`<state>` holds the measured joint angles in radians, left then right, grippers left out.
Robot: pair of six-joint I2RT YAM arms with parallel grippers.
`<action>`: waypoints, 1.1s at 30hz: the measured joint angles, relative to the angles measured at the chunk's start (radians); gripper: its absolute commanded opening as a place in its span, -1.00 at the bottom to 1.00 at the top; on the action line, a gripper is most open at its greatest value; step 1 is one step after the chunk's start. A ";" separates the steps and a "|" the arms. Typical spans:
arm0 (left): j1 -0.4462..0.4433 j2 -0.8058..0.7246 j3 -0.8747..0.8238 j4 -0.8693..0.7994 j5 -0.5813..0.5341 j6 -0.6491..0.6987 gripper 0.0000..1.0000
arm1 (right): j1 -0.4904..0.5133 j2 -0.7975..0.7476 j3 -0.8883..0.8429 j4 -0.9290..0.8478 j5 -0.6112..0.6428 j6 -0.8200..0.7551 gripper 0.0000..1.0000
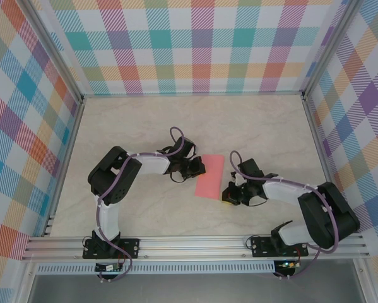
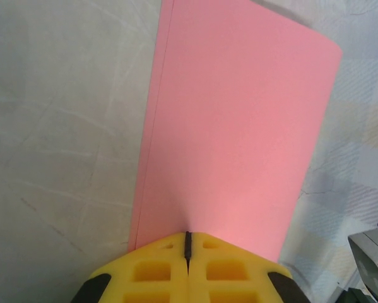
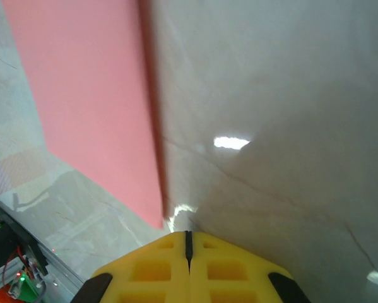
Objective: Fold a paper plane with a square sheet of paper (pick it up from the middle)
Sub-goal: Fold the square sheet of paper in half at the center of the table, then first fold in half a square sheet of paper at the center of the table.
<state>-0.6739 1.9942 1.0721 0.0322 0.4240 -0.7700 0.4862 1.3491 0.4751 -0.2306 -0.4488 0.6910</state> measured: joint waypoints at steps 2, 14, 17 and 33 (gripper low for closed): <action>0.000 0.000 0.000 0.000 0.002 0.000 -1.00 | 0.000 -0.042 0.015 -0.045 0.009 -0.004 -1.00; 0.007 -0.053 -0.012 -0.042 -0.066 -0.008 -1.00 | 0.000 0.138 0.304 0.008 0.040 -0.026 -1.00; 0.025 -0.096 -0.047 -0.066 -0.105 -0.026 -1.00 | 0.000 0.210 0.348 0.037 0.038 -0.025 -1.00; 0.070 -0.208 -0.135 -0.134 -0.133 -0.055 -1.00 | 0.057 0.411 0.484 0.076 0.021 -0.026 -1.00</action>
<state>-0.6041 1.7859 0.9371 -0.1013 0.2913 -0.8253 0.5434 1.7599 0.9592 -0.1551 -0.4274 0.6651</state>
